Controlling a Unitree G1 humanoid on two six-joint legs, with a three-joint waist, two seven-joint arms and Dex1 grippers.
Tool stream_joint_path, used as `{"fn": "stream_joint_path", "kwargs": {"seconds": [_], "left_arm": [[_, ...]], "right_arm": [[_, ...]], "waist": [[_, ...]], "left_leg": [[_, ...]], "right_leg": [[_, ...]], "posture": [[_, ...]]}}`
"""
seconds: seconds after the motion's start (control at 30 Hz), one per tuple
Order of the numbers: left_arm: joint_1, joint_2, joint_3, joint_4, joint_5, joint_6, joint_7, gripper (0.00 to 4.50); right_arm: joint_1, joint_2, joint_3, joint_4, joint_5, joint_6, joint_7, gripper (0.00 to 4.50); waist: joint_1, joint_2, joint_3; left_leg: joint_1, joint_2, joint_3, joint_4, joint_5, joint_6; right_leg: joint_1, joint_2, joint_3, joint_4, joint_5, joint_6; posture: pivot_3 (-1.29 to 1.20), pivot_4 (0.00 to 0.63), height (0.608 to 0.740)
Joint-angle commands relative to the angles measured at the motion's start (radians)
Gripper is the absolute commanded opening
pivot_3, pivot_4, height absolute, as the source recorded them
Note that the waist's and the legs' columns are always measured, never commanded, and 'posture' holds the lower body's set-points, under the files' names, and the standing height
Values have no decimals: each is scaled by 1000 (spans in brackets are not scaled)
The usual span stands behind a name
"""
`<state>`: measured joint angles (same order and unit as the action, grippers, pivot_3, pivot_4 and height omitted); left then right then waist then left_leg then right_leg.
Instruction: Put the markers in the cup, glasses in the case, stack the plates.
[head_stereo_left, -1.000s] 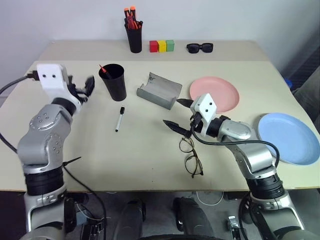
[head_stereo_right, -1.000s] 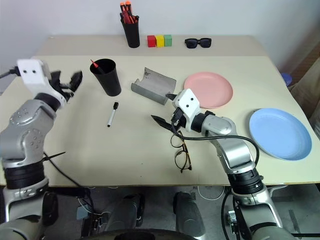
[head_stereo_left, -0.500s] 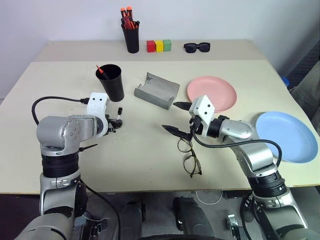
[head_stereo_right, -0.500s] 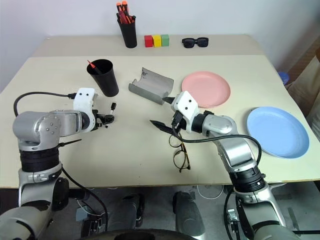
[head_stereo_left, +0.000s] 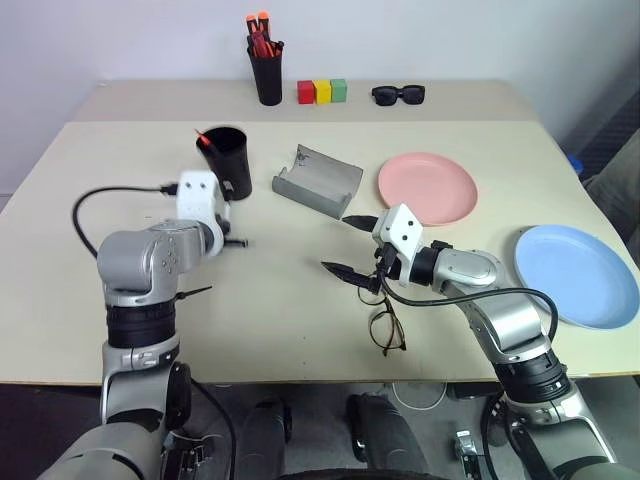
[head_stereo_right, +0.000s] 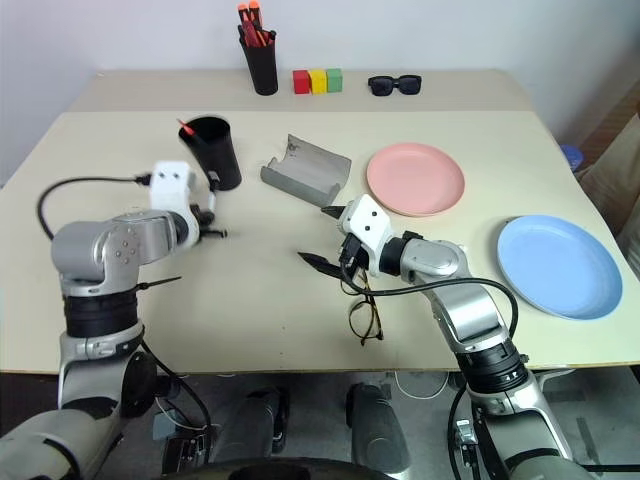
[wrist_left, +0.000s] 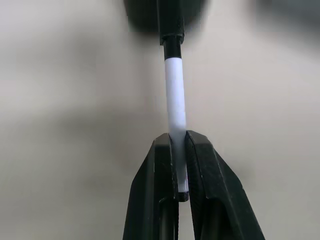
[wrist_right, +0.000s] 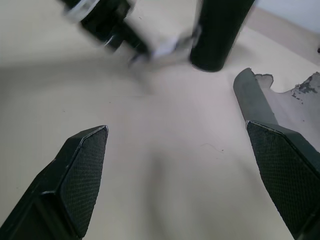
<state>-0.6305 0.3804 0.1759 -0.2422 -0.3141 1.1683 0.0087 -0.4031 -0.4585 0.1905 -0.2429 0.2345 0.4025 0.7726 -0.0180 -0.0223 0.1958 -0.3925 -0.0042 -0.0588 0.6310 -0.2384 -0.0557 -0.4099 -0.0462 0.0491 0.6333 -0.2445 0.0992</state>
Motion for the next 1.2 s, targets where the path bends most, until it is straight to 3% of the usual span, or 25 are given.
{"fn": "stream_joint_path", "kwargs": {"seconds": [0.03, 0.13, 0.83, 0.97, 1.2], "left_arm": [[28, -4, 54, -124, -83, -202, -158, 51], [37, -6, 76, -158, -125, -301, -234, 51], [7, -10, 33, -65, -83, -392, -208, 51], [-35, -43, 41, 13, 8, -550, -120, 51], [-185, -84, -3, 412, 205, -983, -18, 51]], "right_arm": [[-3, 6, -6, -46, 7, -10, -4, 4500], [-3, 8, -3, -45, 8, -11, -2, 4500], [-25, 33, 19, -28, 4, -21, 2, 4500], [-30, 41, 22, -22, 2, -25, 2, 4500], [-65, 105, 45, 0, -6, -39, -21, 4500]], "waist": [[3, 0, 0], [7, 0, 0], [1, 0, 0], [3, 0, 0], [5, 0, 0]], "left_leg": [[0, 0, 0, 0, 0, 0], [0, 0, 0, 1, 0, 0], [0, 0, 0, 2, 0, 1], [0, 0, 0, 2, 0, 1], [0, 0, 0, 2, 0, 1]], "right_leg": [[0, 0, 0, 0, 0, 0], [1, -1, 0, -1, 0, 0], [2, 1, 0, -2, 0, 0], [2, 1, 0, -2, 0, 0], [2, 1, 0, -2, 0, 1]], "posture": [[0, 150, 740], [0, 150, 740], [0, 150, 740], [0, 150, 740], [0, 150, 740]]}}
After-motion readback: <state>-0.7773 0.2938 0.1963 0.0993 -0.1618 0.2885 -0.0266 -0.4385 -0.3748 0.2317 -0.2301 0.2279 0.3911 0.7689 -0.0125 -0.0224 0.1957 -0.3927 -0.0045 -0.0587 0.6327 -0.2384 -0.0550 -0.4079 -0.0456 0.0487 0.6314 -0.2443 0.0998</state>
